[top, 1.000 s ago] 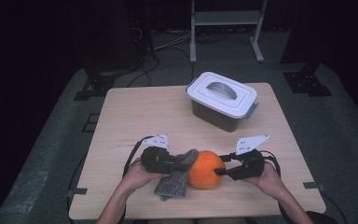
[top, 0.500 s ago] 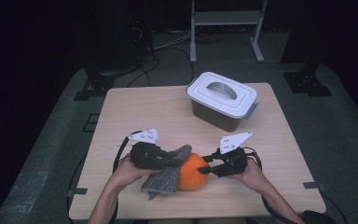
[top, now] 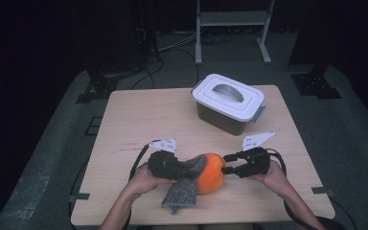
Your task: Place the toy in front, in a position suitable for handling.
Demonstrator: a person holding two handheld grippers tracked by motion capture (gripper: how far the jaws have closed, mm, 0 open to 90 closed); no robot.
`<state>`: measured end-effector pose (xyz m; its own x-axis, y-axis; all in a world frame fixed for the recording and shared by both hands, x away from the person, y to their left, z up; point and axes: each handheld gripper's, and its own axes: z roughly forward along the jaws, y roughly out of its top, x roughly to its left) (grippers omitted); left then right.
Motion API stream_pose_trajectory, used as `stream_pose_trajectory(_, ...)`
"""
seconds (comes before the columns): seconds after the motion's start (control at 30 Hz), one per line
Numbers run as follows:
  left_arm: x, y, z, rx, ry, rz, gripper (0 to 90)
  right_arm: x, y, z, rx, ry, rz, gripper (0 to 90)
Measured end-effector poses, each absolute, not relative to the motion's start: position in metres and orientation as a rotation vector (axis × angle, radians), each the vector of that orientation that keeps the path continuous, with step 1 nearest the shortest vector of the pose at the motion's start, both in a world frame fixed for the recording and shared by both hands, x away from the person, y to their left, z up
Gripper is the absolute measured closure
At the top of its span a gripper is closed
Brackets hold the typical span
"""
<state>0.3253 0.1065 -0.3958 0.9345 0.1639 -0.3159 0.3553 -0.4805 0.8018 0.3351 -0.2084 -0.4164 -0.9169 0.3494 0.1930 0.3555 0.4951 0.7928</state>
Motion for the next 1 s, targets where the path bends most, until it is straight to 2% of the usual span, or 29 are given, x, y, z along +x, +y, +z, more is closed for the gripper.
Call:
stream_pose_trajectory(0.07,0.324,0.103,-0.395,2.083,0.361,-0.237,74.5,0.331,-0.212,-0.415,-0.648,-2.683,-1.426,34.6)
stream_pose_trajectory(0.23,0.321,0.093,-0.396,2.085,0.349,-0.247,74.5,0.323,-0.203,-0.410,-0.631,-2.668,-1.441,27.6)
stream_pose_trajectory(0.4,0.321,0.100,-0.388,2.098,0.362,-0.193,74.4,0.320,-0.198,-0.412,-0.590,-2.719,-1.455,39.7)
stream_pose_trajectory(0.47,0.324,0.105,-0.386,2.116,0.391,-0.139,74.4,0.319,-0.200,-0.415,-0.553,-2.731,-1.449,41.2)
stream_pose_trajectory(0.6,0.326,0.106,-0.392,2.148,0.413,-0.124,74.4,0.320,-0.208,-0.420,-0.559,-2.724,-1.429,40.5)
stream_pose_trajectory(0.73,0.322,0.096,-0.403,2.176,0.386,-0.180,74.5,0.319,-0.211,-0.413,-0.530,-2.692,-1.414,29.7)
stream_pose_trajectory(0.87,0.318,0.091,-0.403,2.191,0.352,-0.211,74.4,0.320,-0.203,-0.409,-0.528,-2.692,-1.391,25.3)
stream_pose_trajectory(1.0,0.320,0.095,-0.401,2.174,0.364,-0.211,74.1,0.319,-0.197,-0.414,-0.519,-2.708,-1.371,33.4)
